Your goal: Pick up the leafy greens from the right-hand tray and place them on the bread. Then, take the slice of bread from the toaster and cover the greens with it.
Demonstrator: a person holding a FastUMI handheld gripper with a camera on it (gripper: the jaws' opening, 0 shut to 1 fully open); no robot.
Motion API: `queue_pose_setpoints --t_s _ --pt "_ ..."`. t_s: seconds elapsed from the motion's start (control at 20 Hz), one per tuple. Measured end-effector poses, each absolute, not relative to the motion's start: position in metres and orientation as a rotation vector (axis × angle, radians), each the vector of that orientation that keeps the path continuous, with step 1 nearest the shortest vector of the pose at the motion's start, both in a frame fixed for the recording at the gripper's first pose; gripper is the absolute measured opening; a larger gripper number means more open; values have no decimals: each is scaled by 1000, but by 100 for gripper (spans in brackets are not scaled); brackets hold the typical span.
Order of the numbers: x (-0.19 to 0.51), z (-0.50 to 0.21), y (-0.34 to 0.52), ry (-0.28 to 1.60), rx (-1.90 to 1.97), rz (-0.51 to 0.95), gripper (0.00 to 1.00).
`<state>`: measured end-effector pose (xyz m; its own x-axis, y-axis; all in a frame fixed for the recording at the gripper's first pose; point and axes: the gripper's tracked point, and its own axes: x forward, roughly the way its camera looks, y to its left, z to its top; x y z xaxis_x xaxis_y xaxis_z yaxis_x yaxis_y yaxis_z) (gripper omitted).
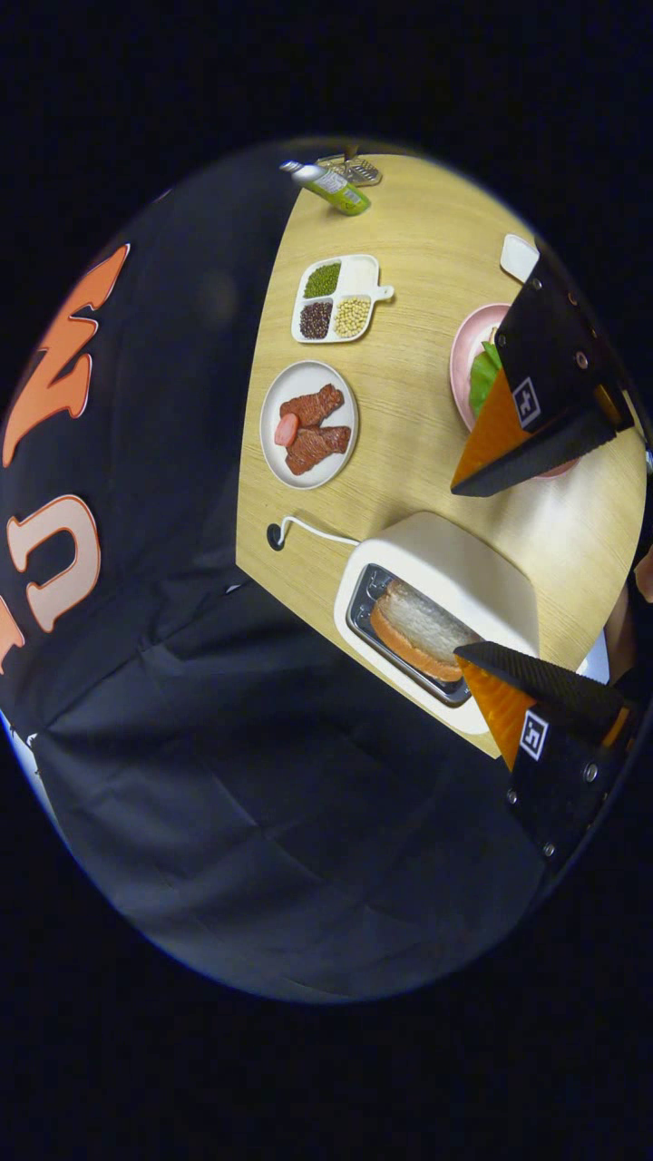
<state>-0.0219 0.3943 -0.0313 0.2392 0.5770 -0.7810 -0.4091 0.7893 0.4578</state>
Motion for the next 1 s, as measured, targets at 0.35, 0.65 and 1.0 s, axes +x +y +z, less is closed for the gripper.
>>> queue_pose_setpoints --t_s 0.35,0.65,1.0 --pt "-12 -33 439 1181 141 688 96" --pt "-13 -42 468 1251 123 683 90" --pt "-11 -64 468 1303 90 594 73"
